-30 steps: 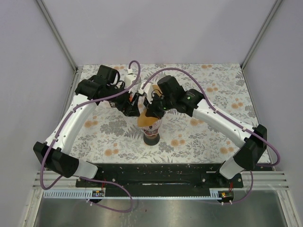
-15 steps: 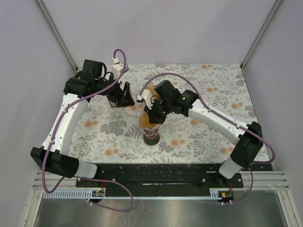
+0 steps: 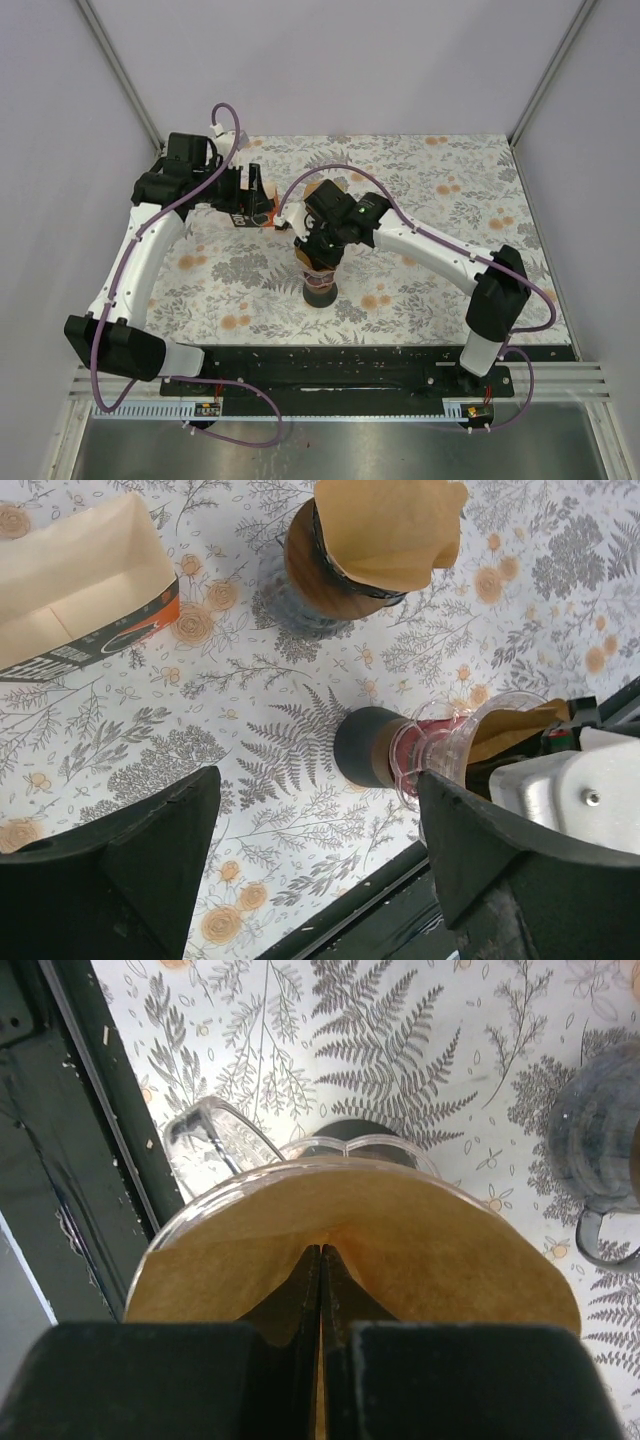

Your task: Place the coffee filter in the dripper

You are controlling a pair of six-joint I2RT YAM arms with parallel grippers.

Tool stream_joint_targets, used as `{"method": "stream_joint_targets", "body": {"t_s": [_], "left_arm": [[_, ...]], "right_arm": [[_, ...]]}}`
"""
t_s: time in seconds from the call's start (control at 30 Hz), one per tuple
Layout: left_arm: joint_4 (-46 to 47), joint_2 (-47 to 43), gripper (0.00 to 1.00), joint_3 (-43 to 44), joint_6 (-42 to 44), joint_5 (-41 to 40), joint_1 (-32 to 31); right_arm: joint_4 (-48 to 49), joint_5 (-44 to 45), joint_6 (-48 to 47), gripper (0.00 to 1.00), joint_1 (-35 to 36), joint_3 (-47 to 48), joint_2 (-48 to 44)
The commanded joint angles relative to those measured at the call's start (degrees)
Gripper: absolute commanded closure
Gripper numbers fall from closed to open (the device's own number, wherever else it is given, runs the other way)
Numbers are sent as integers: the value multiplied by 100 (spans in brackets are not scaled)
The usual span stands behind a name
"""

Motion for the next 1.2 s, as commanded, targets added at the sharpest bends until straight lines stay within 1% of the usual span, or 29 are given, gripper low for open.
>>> {"method": "stream_joint_targets", "body": {"t_s": [0.0,0.13,0.27,0.4,0.57,0.73,0.87,0.93,1.03,1.17], "left_arm": [[268,-302,17,-80,-661,-200,15],[311,-355,17,-388,-688,98,15],[338,-373,18,-564,-653,476,6],[443,-417,25,-819,-732,723,15],[549,-434,30,-1091,-872,1012,6],[584,-408,34,-1319,-1056,1381,6],[900,-399,36,-1627,-1364,1689,15],[979,-382,36,-1671,-1408,1725,6],[971,-364,36,-1584,-1382,1567,6],[909,-390,36,-1522,-1294,1532,6]], "right_arm": [[-275,310,-37,100,107,302,141],[-275,424,41,100,125,302,326],[-284,416,129,100,151,495,572],[-319,512,165,100,213,697,757],[-520,986,244,100,283,733,950],[-670,1364,393,100,345,830,1082],[-626,1409,481,100,371,917,1161],[-626,1409,481,100,415,996,1214],[-653,1453,490,100,459,1075,1267],[-644,1470,472,100,468,1172,1092]]}}
